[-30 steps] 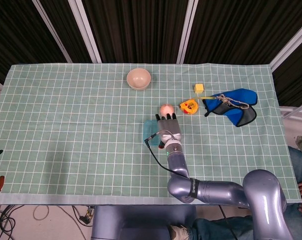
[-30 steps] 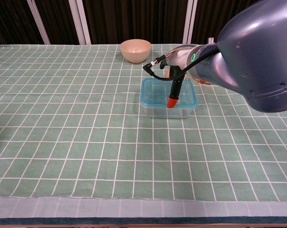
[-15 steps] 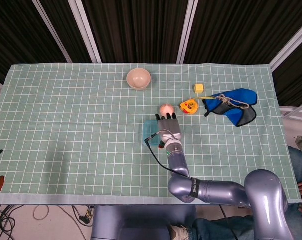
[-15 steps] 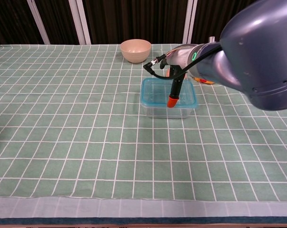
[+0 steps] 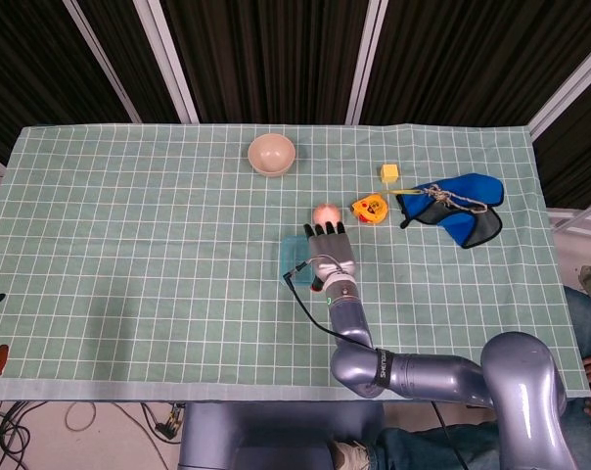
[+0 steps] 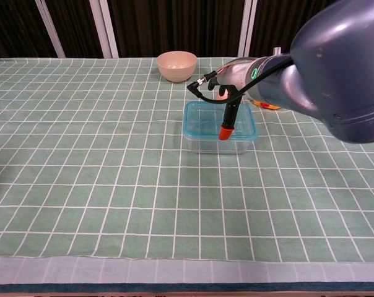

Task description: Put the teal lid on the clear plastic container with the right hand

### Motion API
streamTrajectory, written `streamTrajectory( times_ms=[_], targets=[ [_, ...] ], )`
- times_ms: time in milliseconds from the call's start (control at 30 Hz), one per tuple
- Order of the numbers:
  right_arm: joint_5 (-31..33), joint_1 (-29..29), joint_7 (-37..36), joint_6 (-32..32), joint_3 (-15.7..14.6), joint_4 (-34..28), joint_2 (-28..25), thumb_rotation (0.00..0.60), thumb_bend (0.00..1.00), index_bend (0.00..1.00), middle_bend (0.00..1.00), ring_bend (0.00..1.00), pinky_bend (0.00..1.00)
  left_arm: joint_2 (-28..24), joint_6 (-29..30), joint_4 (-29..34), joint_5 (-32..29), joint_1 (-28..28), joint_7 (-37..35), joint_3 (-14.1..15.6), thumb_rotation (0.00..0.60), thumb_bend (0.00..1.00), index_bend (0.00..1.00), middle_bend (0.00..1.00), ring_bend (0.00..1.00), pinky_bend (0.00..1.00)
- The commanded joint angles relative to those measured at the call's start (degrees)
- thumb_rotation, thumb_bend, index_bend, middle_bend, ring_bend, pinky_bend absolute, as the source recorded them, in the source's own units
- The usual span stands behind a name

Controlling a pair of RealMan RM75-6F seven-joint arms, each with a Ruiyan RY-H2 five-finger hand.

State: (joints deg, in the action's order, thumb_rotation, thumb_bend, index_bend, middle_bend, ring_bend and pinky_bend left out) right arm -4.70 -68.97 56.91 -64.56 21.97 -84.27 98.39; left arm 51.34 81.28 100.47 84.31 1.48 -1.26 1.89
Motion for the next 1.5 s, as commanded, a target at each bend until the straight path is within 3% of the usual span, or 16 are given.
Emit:
streamTrajectory(
  times_ms=[33,467,567,633,767,967,1500],
  targets=[
    [-0.07,0.00,-0.04,-0.01,0.02,-0.06,-0.01,0.600,0.12,0.09,0.12,0.00,0.00,-0.02,-0.03,0.05,-0.05,0.00,0.00,0.01,0.600,0.46,0.09,0.00,0.00,0.00],
    [-1.21,1.25,-1.51,-3.00,1.54,-5.60,-3.77,0.600,0.12,0.09,0.12,0.00,0.00,-0.03,-0.21,0.14,-0.26,0.01,-0.07,0.00,0.600,0.46,0.09,0.00,0.00,0.00],
    [-3.01,2.05,-2.90,-4.63,1.92,-7.92,-5.13,0.600,0.12,0.10,0.20,0.01,0.00,-0.04,-0.22,0.19,-0.30,-0.01,-0.08,0.00,0.600,0.46,0.09,0.00,0.00,0.00],
    [-5.82,2.81,-4.15,-6.08,1.36,-9.40,-5.74,0.600,0.12,0.14,0.27,0.04,0.00,-0.03,-0.27,0.21,-0.32,0.00,-0.07,0.02,0.600,0.46,0.09,0.00,0.00,0.00],
    [-10.04,4.37,-6.53,-8.08,0.03,-10.32,-5.93,0.600,0.13,0.31,0.38,0.14,0.00,0.00,-0.49,0.26,-0.47,0.05,-0.03,0.04,0.600,0.46,0.09,0.00,0.00,0.00],
    [-13.47,6.00,-10.78,-7.00,-0.48,-7.32,-4.57,0.600,0.28,0.47,0.49,0.21,0.00,-0.02,-0.51,0.39,-0.73,0.00,-0.22,-0.02,0.600,0.46,0.09,0.00,0.00,0.00],
    [-16.45,7.18,-14.57,-2.73,-0.62,-0.69,-1.19,0.600,0.46,0.61,0.55,0.27,0.00,-0.17,-0.98,0.40,-1.10,0.11,-0.94,-0.06,0.600,0.46,0.09,0.00,0.00,0.00]
  ],
)
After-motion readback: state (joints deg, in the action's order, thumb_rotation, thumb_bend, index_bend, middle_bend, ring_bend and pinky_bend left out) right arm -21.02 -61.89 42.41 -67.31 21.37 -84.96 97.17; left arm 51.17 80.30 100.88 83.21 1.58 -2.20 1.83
